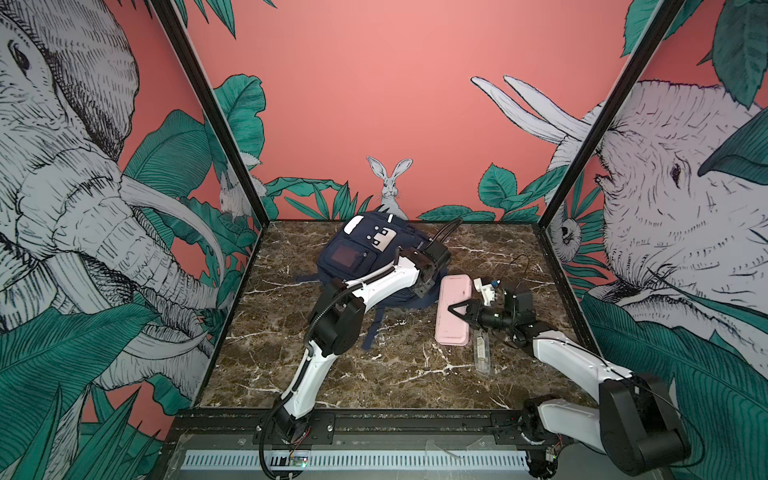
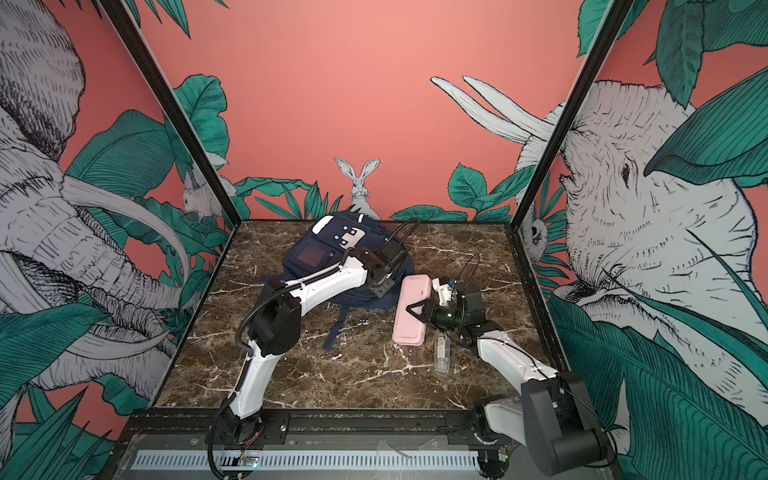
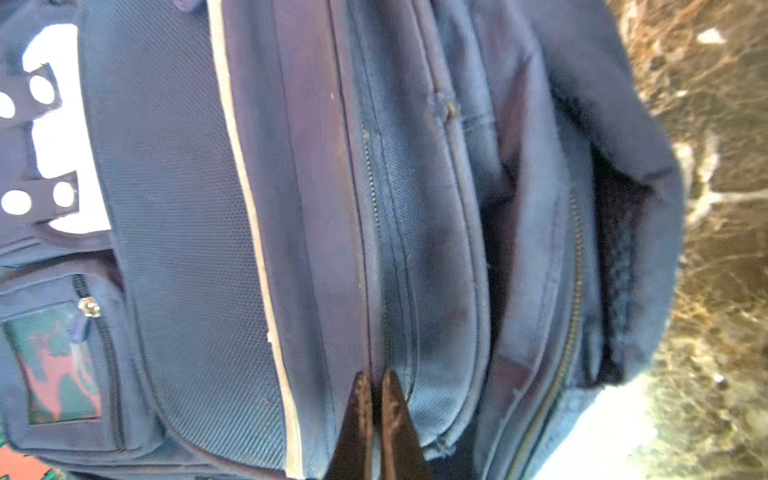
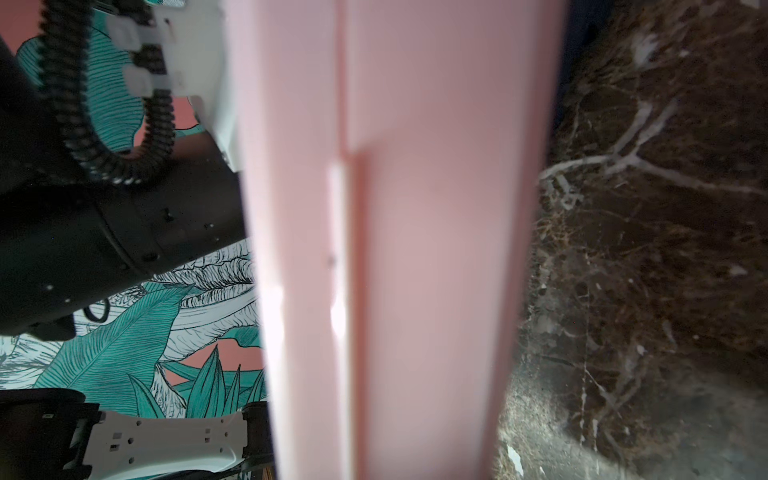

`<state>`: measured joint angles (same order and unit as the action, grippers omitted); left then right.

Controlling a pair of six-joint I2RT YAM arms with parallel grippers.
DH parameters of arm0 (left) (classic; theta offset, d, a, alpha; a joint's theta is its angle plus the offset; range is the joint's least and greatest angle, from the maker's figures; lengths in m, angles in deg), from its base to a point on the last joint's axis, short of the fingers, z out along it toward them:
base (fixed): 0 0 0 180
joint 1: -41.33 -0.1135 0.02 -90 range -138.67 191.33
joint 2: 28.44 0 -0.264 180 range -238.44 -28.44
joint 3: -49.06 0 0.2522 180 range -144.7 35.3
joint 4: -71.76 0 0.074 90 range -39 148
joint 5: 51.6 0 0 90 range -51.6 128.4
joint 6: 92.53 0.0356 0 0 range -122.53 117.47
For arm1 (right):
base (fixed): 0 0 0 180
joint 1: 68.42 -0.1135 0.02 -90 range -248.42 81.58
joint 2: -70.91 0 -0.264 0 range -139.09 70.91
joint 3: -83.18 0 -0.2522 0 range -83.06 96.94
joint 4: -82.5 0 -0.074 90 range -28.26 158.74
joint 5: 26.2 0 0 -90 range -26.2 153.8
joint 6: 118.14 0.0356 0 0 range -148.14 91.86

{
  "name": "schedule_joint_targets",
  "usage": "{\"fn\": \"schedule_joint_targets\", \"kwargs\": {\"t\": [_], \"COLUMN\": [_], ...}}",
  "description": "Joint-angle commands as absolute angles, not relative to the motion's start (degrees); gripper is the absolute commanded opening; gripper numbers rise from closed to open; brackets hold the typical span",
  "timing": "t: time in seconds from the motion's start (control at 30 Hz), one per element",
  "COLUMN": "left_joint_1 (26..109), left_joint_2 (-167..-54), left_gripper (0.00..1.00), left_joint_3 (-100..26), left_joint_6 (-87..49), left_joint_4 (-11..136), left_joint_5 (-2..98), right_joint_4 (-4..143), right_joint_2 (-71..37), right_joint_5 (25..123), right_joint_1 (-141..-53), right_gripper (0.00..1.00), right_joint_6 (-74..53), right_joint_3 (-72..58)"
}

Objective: Pack the student bag

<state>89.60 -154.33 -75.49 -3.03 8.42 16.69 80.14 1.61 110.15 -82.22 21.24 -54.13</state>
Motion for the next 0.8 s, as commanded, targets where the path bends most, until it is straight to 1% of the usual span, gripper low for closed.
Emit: {"fn": "schedule_joint_targets", "kwargs": {"t": [0.0,0.17,0.5,0.63,0.77], "left_joint_1": [88.97,88.37,85.86,84.88,84.14], "left_joint_2": [-147.43,-143.31,-134.03,-132.75,-132.07], "left_gripper": [0.00,0.00,0.00,0.00,0.00], "left_joint_3": [-78.89,-79.72,-73.35,-73.00,-72.92], "left_joint_6": [-1.30,-1.06,-3.08,-4.39,-5.83], "left_joint_4": [6.04,6.54,13.87,14.04,14.67], "left_joint_5": [16.21,17.97,22.47,25.37,27.89], "right_joint_4": [84.42,85.57,91.18,95.32,102.14], "right_joint_2": [0.81,-1.20,-6.14,-9.56,-15.28], "right_joint_5": [111.07,111.01,109.94,109.61,108.44], "right_joint_1": [-81.53,-81.01,-79.44,-79.50,-79.75], "right_gripper": [0.15,0.15,0.15,0.15,0.15], "right_joint_6": [21.45,22.32,27.65,30.84,35.88], "right_joint_3": [-51.79,-49.86,-47.27,-44.82,-41.65]}}
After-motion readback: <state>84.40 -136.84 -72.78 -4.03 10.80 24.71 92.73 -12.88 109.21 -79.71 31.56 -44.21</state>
